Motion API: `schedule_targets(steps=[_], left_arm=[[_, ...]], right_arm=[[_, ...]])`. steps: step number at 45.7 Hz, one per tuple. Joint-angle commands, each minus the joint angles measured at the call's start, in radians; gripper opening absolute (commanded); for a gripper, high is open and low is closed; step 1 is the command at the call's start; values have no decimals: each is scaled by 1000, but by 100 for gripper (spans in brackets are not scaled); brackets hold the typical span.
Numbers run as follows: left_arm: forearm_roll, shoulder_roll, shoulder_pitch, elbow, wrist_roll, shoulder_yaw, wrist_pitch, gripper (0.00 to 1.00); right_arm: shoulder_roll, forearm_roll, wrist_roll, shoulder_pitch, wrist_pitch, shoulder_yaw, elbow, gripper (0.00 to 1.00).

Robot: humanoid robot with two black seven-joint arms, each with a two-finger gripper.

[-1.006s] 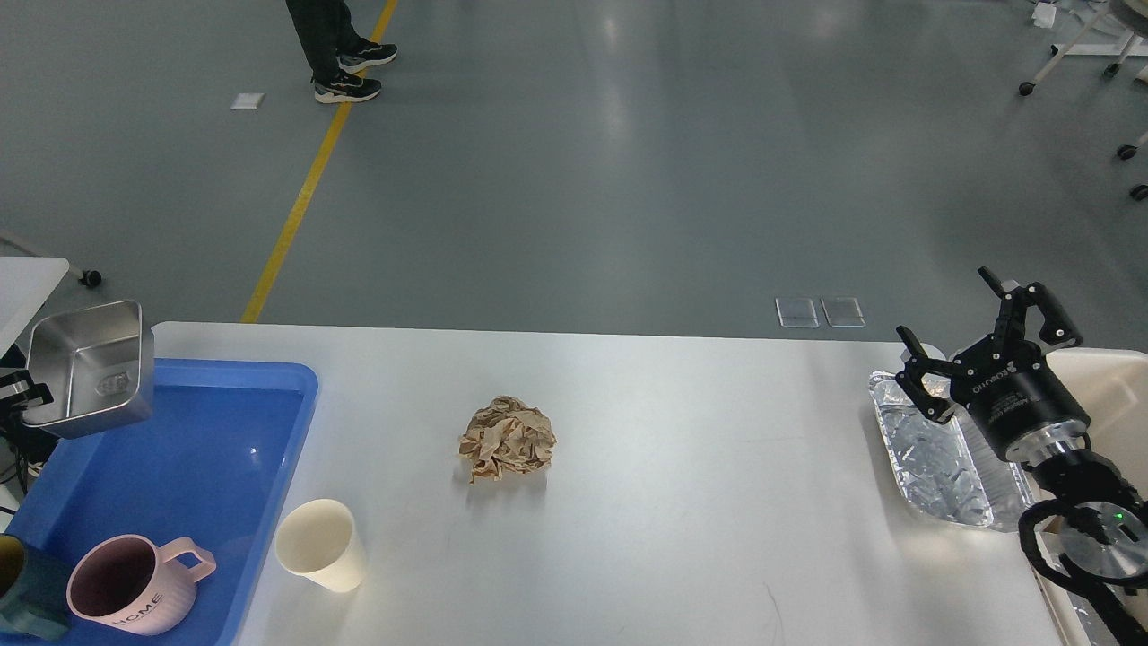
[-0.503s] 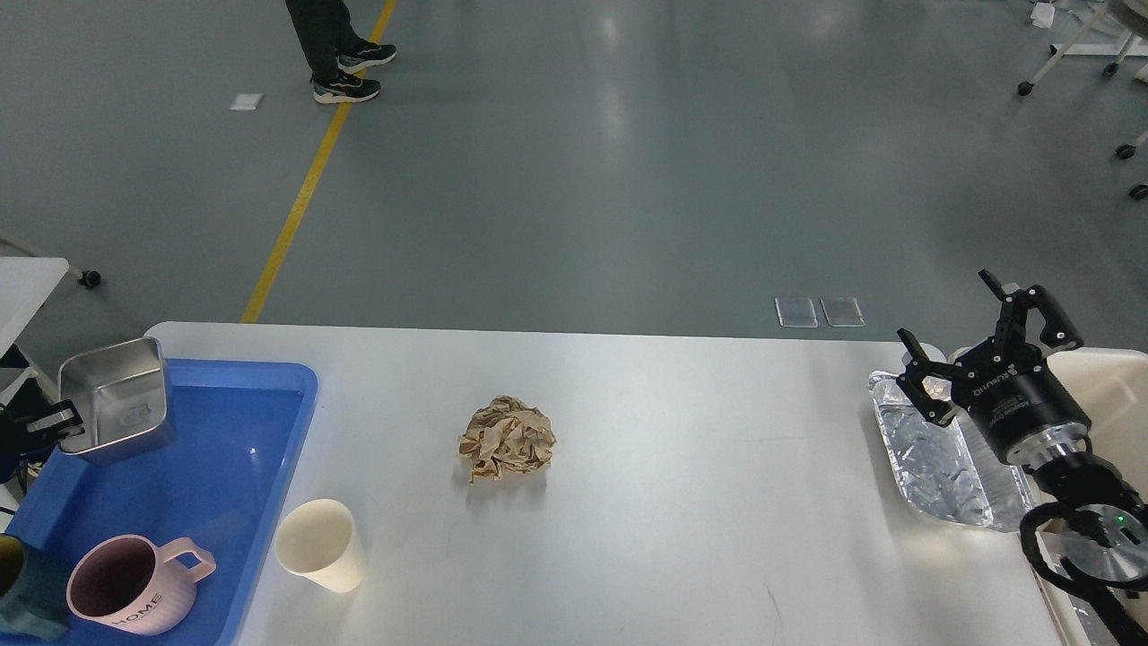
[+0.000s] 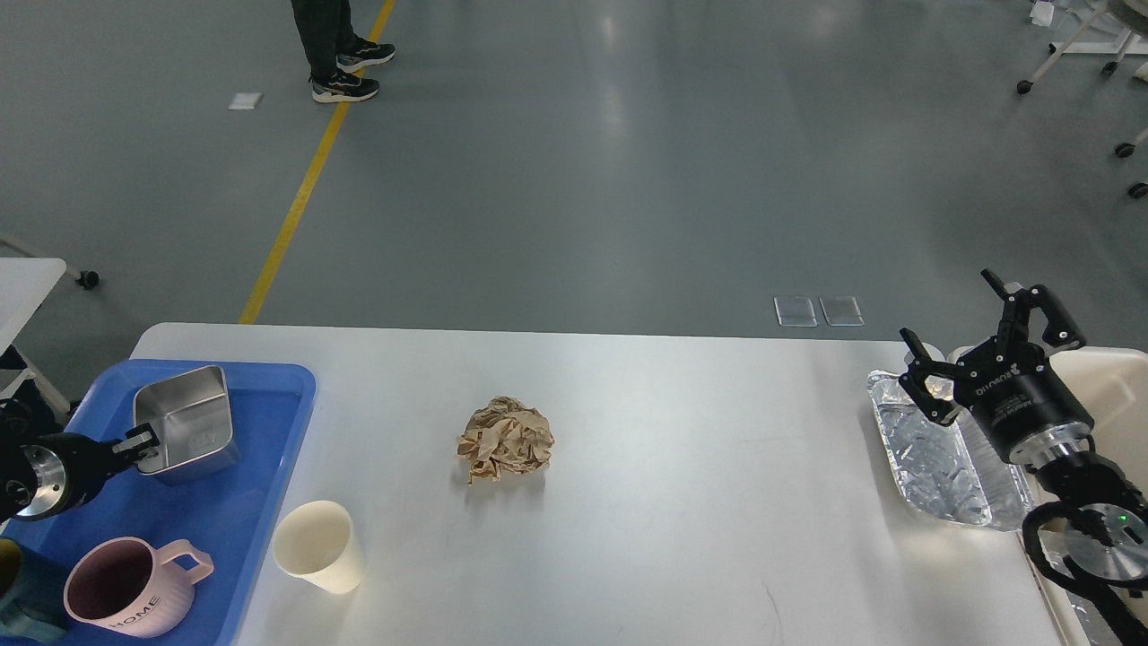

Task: Tidy desktop
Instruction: 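Lower the steel tray into the blue bin and open the left gripper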

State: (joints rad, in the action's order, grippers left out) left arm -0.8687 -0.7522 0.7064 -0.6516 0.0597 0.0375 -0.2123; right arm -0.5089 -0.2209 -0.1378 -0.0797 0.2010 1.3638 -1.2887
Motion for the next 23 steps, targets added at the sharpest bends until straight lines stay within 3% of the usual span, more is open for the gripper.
schedule_targets(steps=[1, 6, 10, 12, 17, 18, 23], left_arm=[[2, 40, -7, 44, -3, -2, 4, 5], [2, 42, -7, 47, -3, -4, 5, 5], [3, 44, -4, 41, -14, 5, 7, 15], [11, 42, -2, 40, -14, 7, 7, 32], [49, 34, 4, 40, -12, 7, 1, 84], [59, 33, 5, 38, -12, 8, -1, 89], [77, 24, 10, 33, -6, 7, -7, 97]], right_arm=[[-6, 0, 1, 0, 0, 1, 0, 100], [-6, 0, 0, 0, 0, 3, 0, 100], [-5, 0, 1, 0, 1, 5, 0, 100], [-2, 0, 1, 0, 1, 5, 0, 100], [1, 0, 1, 0, 1, 5, 0, 100], [1, 0, 1, 0, 1, 5, 0, 100], [1, 0, 1, -2, 1, 5, 0, 100]])
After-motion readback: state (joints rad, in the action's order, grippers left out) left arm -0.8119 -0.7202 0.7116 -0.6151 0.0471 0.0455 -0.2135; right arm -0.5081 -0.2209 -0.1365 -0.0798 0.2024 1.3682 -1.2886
